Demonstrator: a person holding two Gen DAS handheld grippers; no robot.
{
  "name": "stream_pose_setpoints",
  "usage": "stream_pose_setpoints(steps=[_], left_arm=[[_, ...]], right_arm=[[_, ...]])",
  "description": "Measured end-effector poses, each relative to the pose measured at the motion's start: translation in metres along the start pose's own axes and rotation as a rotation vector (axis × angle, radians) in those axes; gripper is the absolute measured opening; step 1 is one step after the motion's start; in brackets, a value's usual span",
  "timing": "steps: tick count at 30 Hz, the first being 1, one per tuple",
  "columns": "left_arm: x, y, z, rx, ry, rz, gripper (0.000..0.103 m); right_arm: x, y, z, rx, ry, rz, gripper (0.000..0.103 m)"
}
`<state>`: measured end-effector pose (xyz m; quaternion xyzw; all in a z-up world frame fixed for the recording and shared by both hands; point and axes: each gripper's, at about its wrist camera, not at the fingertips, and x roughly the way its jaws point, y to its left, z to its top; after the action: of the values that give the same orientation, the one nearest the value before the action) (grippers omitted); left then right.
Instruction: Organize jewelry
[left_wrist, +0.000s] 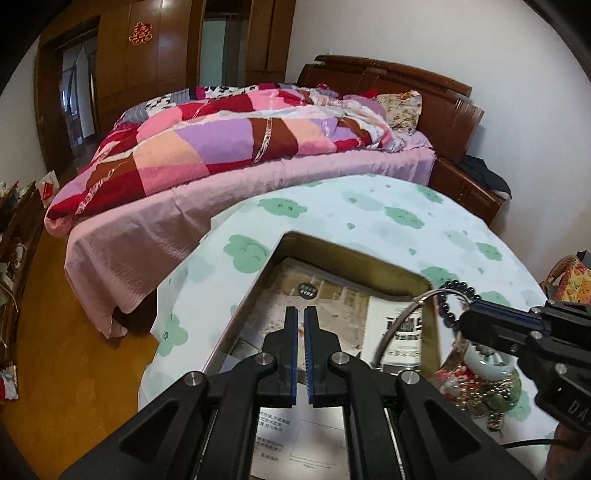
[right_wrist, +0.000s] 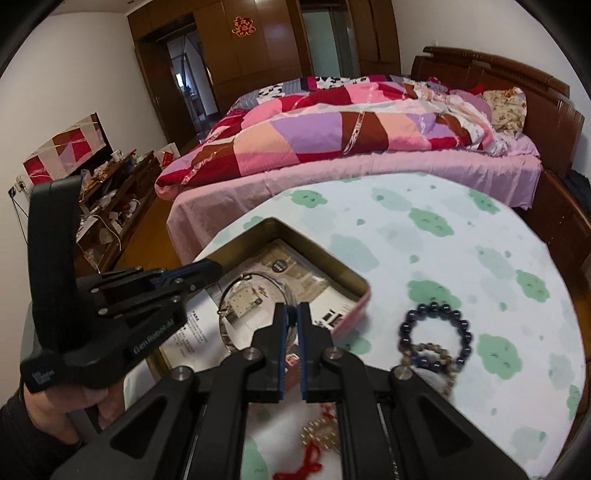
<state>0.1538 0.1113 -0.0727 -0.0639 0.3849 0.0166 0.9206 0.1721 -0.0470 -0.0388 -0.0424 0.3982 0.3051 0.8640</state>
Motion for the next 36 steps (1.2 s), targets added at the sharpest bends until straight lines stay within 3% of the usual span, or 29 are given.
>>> stream_pose_setpoints(steps=[9,15,16,19,20,28,31,33,34,36], left_arm=[[0.014,0.008,-0.002,0.0,0.033,0.05,0.002],[0.02,0.011,-0.003,-0.014,0.055,0.071,0.002],[0.022,0.011,-0.003,-0.018,0.062,0.07,0.002],[0.023,0.011,-0.003,-0.018,0.069,0.079,0.002],[0.022,0.011,-0.003,-0.019,0.074,0.075,0.003],[0.008,0.013,0.0,-0.022,0.055,0.063,0.003],[0.001,0.005,-0.001,-0.014,0.043,0.06,0.003],[-0.002,-0.002,-0.004,-0.006,0.044,0.05,0.006],[-0.004,-0.005,-0.005,-0.003,0.044,0.049,0.014],[-0.009,-0.013,-0.008,0.003,0.025,0.051,0.044]], right_arm=[[0.023,-0.002,-0.011,0.037,0.051,0.001,0.008],[0.017,-0.003,-0.014,0.051,0.025,0.01,0.013],[0.014,-0.002,-0.014,0.051,0.028,0.018,0.017],[0.012,0.0,-0.015,0.033,0.016,0.01,0.044],[0.009,0.001,-0.016,0.03,0.011,0.007,0.048],[-0.018,-0.021,-0.026,0.052,-0.015,-0.01,0.054],[-0.034,-0.037,-0.037,0.073,-0.029,-0.045,0.062],[-0.047,-0.048,-0.046,0.08,-0.034,-0.079,0.067],[-0.053,-0.053,-0.052,0.083,-0.033,-0.092,0.067],[-0.061,-0.061,-0.061,0.091,-0.025,-0.099,0.067]])
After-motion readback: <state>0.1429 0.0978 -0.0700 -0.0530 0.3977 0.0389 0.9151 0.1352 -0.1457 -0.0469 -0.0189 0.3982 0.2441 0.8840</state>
